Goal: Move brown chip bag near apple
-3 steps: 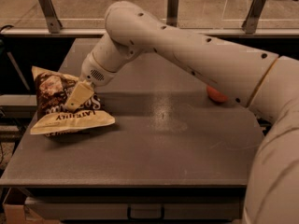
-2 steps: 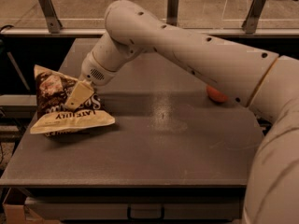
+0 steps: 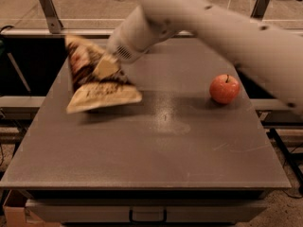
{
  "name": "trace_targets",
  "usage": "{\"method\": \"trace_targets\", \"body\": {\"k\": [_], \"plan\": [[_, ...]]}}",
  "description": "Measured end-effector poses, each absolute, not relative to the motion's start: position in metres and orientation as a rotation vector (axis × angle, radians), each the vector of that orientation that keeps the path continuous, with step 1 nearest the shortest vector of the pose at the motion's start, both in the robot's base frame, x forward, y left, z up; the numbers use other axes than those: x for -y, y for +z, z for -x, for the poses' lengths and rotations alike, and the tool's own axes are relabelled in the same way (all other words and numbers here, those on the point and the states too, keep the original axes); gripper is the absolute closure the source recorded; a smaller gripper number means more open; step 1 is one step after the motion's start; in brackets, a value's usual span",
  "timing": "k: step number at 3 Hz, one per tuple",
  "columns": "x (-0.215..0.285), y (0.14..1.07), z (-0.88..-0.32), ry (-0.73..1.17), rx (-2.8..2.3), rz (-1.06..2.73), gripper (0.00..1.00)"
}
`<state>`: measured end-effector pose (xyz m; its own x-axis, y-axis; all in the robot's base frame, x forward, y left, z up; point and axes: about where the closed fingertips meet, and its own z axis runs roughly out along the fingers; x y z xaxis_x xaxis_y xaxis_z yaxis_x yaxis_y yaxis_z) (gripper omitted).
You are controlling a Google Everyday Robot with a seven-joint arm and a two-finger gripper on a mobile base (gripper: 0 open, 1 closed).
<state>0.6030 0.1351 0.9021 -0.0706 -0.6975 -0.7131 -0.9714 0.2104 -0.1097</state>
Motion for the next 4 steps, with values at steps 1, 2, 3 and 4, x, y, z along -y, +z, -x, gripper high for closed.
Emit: {"method": "trace_targets", "body": {"k": [1, 2, 3, 4], "plan": [[-0.030, 1.015, -0.643, 0.298, -1.755, 1.329, 1.00], [-0.021, 1.047, -0.649, 0.274, -1.714, 1.287, 1.00], [-0.020, 1.044, -0.650, 0.268, -1.712, 1.285, 1.00], [0.007, 1.042, -0.675, 0.192, -1.686, 1.287, 1.00]]}}
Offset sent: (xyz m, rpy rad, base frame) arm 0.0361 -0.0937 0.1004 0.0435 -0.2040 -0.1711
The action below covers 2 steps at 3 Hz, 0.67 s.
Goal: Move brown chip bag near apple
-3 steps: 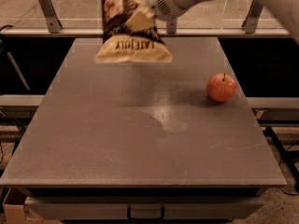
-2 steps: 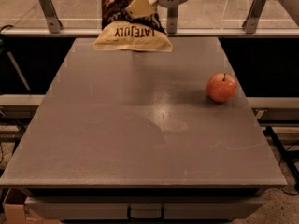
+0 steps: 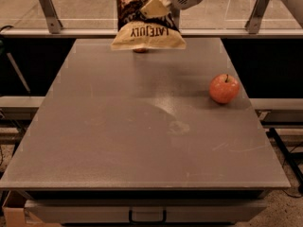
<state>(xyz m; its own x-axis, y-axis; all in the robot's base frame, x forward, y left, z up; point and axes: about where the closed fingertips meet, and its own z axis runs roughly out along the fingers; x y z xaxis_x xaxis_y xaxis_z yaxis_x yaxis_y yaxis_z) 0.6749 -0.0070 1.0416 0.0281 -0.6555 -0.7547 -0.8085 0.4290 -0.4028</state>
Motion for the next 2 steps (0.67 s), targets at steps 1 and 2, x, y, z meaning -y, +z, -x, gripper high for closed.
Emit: {"method": "trace_targets", "body": {"k": [1, 2], "plan": [[0.062, 1.033, -0.721, 0.088, -1.679, 1.265, 1.00], [0.117, 1.020, -0.761, 0.009, -1.701, 1.248, 1.00]]}}
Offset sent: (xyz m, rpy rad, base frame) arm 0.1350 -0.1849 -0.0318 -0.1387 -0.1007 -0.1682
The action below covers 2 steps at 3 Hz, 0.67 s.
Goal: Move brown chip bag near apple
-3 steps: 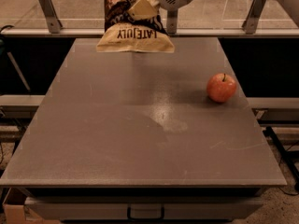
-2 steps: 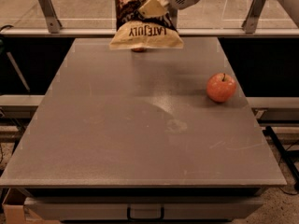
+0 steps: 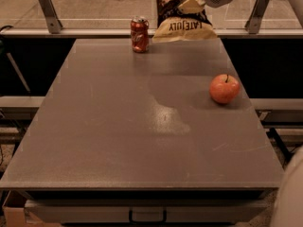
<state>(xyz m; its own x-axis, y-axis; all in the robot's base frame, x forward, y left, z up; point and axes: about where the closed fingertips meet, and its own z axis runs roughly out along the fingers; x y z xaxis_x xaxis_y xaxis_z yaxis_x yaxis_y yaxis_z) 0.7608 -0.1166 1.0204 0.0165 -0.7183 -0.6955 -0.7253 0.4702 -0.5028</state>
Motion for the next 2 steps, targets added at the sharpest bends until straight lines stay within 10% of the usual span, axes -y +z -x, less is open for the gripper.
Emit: {"method": "trace_targets", "body": {"k": [2], "plan": [[0.199, 0.983, -0.778, -0.054, -1.811, 1.221, 1.00]]}}
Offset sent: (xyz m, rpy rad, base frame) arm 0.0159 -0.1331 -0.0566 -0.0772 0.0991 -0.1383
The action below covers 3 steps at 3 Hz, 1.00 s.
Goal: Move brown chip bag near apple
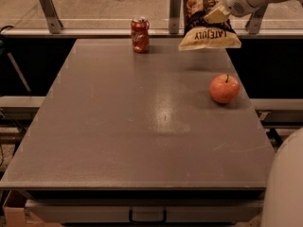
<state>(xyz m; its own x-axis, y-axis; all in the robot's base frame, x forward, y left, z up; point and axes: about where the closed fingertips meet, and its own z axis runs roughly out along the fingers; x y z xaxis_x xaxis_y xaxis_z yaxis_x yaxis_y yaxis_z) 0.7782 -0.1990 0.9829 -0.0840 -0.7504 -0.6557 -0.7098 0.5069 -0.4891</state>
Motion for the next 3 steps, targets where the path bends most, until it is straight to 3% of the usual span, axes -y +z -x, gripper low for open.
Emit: {"method": "trace_targets", "body": {"k": [2, 3], "plan": [[0.230, 0.942, -0.749, 0.002, -1.904, 1.208, 1.00], [0.237, 0.919, -0.735, 0.037, -1.943, 1.207, 0.83]]}}
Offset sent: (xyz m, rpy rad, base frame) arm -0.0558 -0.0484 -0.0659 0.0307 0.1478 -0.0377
